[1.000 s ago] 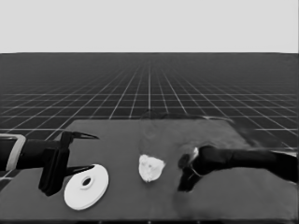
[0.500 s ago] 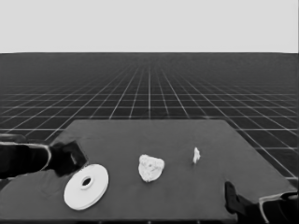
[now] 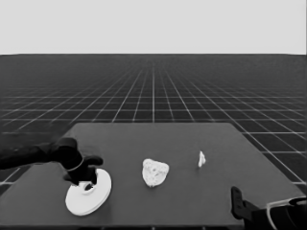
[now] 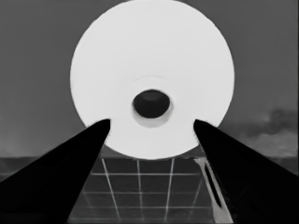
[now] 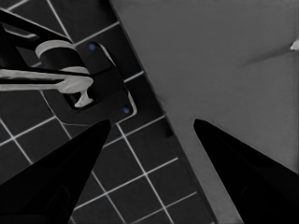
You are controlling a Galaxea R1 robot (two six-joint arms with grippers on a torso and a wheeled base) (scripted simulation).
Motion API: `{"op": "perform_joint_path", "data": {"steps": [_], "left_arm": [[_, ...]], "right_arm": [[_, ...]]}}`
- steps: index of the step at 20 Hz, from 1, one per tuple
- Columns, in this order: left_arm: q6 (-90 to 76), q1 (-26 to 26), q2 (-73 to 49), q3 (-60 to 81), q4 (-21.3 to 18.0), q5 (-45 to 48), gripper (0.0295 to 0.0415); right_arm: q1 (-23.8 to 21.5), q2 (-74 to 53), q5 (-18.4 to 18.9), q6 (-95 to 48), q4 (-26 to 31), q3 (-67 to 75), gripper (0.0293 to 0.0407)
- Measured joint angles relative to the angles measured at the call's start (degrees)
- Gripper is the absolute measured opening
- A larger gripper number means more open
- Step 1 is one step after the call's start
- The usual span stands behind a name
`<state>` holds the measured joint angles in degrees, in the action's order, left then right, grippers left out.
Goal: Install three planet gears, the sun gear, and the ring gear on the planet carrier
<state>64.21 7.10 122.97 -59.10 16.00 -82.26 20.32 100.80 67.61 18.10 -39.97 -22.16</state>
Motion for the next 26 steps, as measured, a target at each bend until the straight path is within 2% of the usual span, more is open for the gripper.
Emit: {"op": "perform_joint_path", "data": {"steps": [3, 8, 9, 18, 19, 21, 23, 26], "left_arm": [[-0.7, 3.8, 1.3, -2.8, 2.9, 2.1, 0.0385], [-0.9, 4.6, 1.6, -3.6, 3.6, 2.7, 0.0385], [-0.9, 4.6, 1.6, -3.6, 3.6, 2.7, 0.0349], [-0.9, 4.6, 1.6, -3.6, 3.6, 2.7, 0.0348], [0.1, -0.2, -0.1, 0.1, -0.8, -0.3, 0.0348], [0.7, -6.3, -1.2, 2.3, -5.9, -2.9, 0.0348], [0.8, -8.4, -1.3, 2.6, -7.8, -3.8, 0.0348], [0.8, -9.3, -1.4, 2.7, -8.6, -4.1, 0.0348]], "right_arm": [[0.0, 0.0, 0.0, 0.0, 0.0, 0.0, 0.0385], [0.0, 0.0, 0.0, 0.0, 0.0, 0.0, 0.0385], [0.0, 0.0, 0.0, 0.0, 0.0, 0.0, 0.0385], [0.0, 0.0, 0.0, 0.0, 0.0, 0.0, 0.0385], [0.0, 0.0, 0.0, 0.0, 0.0, 0.0, 0.0385], [0.0, 0.0, 0.0, 0.0, 0.0, 0.0, 0.0385], [0.0, 0.0, 0.0, 0.0, 0.0, 0.0, 0.0385], [0.0, 0.0, 0.0, 0.0, 0.0, 0.0, 0.0385]]}}
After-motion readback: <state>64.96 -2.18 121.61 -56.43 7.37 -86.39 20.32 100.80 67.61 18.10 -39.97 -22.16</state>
